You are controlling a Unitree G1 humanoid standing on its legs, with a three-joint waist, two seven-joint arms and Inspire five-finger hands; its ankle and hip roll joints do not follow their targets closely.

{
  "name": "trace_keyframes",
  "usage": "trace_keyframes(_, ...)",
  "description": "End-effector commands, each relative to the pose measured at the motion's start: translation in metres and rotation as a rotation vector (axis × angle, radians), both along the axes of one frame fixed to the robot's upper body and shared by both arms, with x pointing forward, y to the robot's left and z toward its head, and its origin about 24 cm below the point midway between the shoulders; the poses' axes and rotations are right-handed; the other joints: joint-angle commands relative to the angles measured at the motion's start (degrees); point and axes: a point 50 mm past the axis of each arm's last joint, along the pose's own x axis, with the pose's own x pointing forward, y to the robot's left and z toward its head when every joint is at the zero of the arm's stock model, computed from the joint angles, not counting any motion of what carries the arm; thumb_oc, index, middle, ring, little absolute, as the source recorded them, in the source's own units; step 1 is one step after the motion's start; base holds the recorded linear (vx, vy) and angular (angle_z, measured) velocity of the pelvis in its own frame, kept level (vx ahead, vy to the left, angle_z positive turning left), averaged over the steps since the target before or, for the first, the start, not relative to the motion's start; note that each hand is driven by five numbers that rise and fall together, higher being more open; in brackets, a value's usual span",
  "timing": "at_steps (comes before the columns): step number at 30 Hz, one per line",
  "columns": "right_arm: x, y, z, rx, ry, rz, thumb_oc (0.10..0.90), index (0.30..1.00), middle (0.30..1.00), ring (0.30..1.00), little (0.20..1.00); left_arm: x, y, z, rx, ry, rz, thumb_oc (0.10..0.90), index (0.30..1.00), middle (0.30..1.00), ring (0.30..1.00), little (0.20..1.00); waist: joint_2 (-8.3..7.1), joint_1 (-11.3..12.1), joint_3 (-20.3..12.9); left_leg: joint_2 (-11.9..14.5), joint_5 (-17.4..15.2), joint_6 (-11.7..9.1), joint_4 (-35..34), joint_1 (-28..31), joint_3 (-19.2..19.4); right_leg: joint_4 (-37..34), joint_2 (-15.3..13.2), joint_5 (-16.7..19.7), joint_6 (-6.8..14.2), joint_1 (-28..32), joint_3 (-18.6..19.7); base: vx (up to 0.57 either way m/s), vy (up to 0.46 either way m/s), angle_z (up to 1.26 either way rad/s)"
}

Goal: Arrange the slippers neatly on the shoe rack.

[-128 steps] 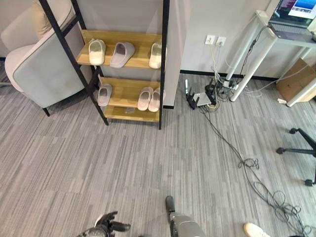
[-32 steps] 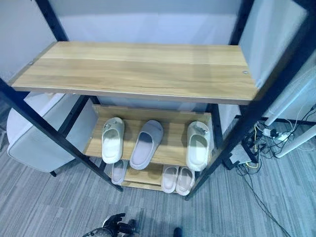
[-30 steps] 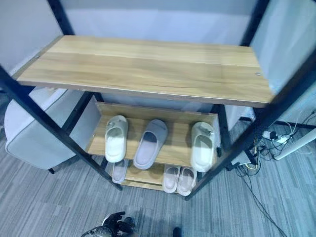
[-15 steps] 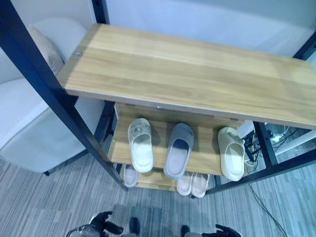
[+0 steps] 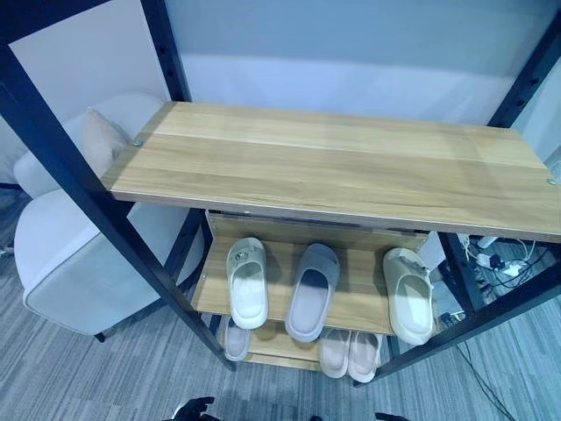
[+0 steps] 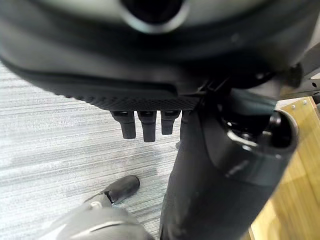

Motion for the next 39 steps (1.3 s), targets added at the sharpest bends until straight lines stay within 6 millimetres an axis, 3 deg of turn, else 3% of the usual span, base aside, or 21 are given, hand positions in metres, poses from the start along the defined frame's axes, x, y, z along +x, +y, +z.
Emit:
trace_keyframes(1,0.010,-0.004,0.005,-0.022,-0.055,0.081,0.800,0.900,0.900,0.900,0.900,0.007,-0.009,-0.001,-0.012,-0.008,-0.013,0.800,0.900,0.900,0.900,0.900,-0.52,2.21,1.42,-4.95,-3.15,-0.24,4.98,-5.13,-9.74,8.35,3.20,-5.02,1.62,-2.66,1.13,-0.02,0.060,-0.07)
trace_keyframes(6,0.019,-0.006,0.009,-0.020,-0.107,0.039,0.800,0.900,0.900,0.900,0.900,0.002,-0.007,-0.002,0.014,0.014,-0.038,0.800,0.900,0.900,0.900,0.900,0.22,0.85,-0.06,-2.17,-2.16,0.51,0.72,-3.08,-4.84,8.67,1.86,-5.84,2.64,-2.48,-0.06,-0.02,0.143,-0.12)
trace_keyframes(10,0.027,-0.002,0.012,-0.006,-0.154,0.057,0.800,0.900,0.900,0.900,0.900,0.001,-0.008,-0.002,0.010,0.016,-0.061,0.800,0.900,0.900,0.900,0.900,0.61,0.09,-0.24,-2.72,-2.01,1.10,-0.40,-1.98,-4.23,9.04,0.82,-5.37,3.37,-2.74,0.28,0.00,0.128,-0.10)
trace_keyframes(12,0.046,0.003,0.020,-0.009,-0.236,0.113,0.800,0.900,0.900,0.900,0.900,0.004,-0.010,-0.002,0.011,0.010,-0.089,0.800,0.900,0.900,0.900,0.900,0.78,-0.05,0.20,-2.92,-2.04,1.69,-0.86,-1.71,-3.01,9.18,0.12,-4.23,4.22,-3.94,1.36,-0.09,0.117,-0.20)
trace_keyframes(13,0.070,0.011,0.035,0.000,-0.361,0.177,0.800,0.900,0.900,0.900,0.900,0.006,-0.010,-0.001,0.027,0.000,-0.127,0.800,0.900,0.900,0.900,0.900,1.02,-0.10,0.75,-2.99,-2.02,2.08,-1.27,-1.65,-1.27,9.55,-0.17,-3.17,5.17,-5.69,2.69,-0.14,0.125,-0.40)
trace_keyframes(15,0.079,0.015,0.041,0.001,-0.409,0.204,0.800,0.900,0.900,0.900,0.900,0.007,-0.009,0.000,0.033,-0.005,-0.129,0.800,0.900,0.900,0.900,0.900,1.10,-0.02,1.00,-2.86,-2.06,2.19,-1.26,-1.70,-0.52,9.89,-0.28,-2.78,5.62,-6.59,3.21,-0.10,0.058,-0.67)
trace_keyframes(17,0.098,0.026,0.060,-0.001,-0.540,0.314,0.800,0.900,0.900,0.900,0.900,0.010,-0.003,0.002,0.050,-0.029,-0.109,0.800,0.900,0.900,0.900,0.900,1.43,0.73,1.77,-2.35,-1.79,2.29,-0.77,-2.60,1.66,11.30,-1.41,-3.37,6.12,-7.33,0.60,-0.16,0.046,-0.95)
trace_keyframes(20,0.098,0.034,0.067,0.020,-0.586,0.377,0.800,0.900,0.900,0.900,0.900,0.005,-0.002,0.002,0.051,-0.025,-0.105,0.800,0.900,0.900,0.900,0.900,1.15,1.25,0.64,-2.84,-2.34,2.36,-0.38,-2.41,2.56,9.84,-2.49,-4.27,5.94,-4.95,-2.56,-0.07,0.009,-0.41)
trace_keyframes(25,0.098,0.045,0.078,0.074,-0.635,0.458,0.800,0.900,0.900,0.900,0.900,0.000,0.000,0.001,0.053,-0.020,-0.084,0.800,0.900,0.900,0.900,0.900,1.00,1.66,-0.78,-2.41,-2.53,2.02,-1.81,-0.28,3.40,8.19,-1.94,-4.02,5.66,-3.47,-2.19,0.05,-0.038,-0.12)
trace_keyframes(29,0.098,0.062,0.091,0.180,-0.688,0.535,0.800,0.900,0.900,0.900,0.900,-0.003,-0.012,-0.002,0.023,-0.019,-0.095,0.800,0.900,0.900,0.900,0.900,0.76,2.00,-1.74,-2.22,-2.00,1.56,-4.11,2.54,2.70,5.54,-1.58,-3.94,4.91,-0.23,-3.77,0.05,-0.058,-0.02)
trace_keyframes(39,0.098,0.090,0.108,0.321,-0.738,0.662,0.800,0.900,0.900,0.900,0.900,-0.004,-0.020,-0.004,0.007,-0.014,-0.106,0.800,0.900,0.900,0.900,0.900,0.15,2.46,-2.05,-1.63,-1.25,0.82,-5.93,3.94,1.09,3.63,-0.87,-4.49,4.28,2.13,-5.02,0.02,-0.035,0.11)
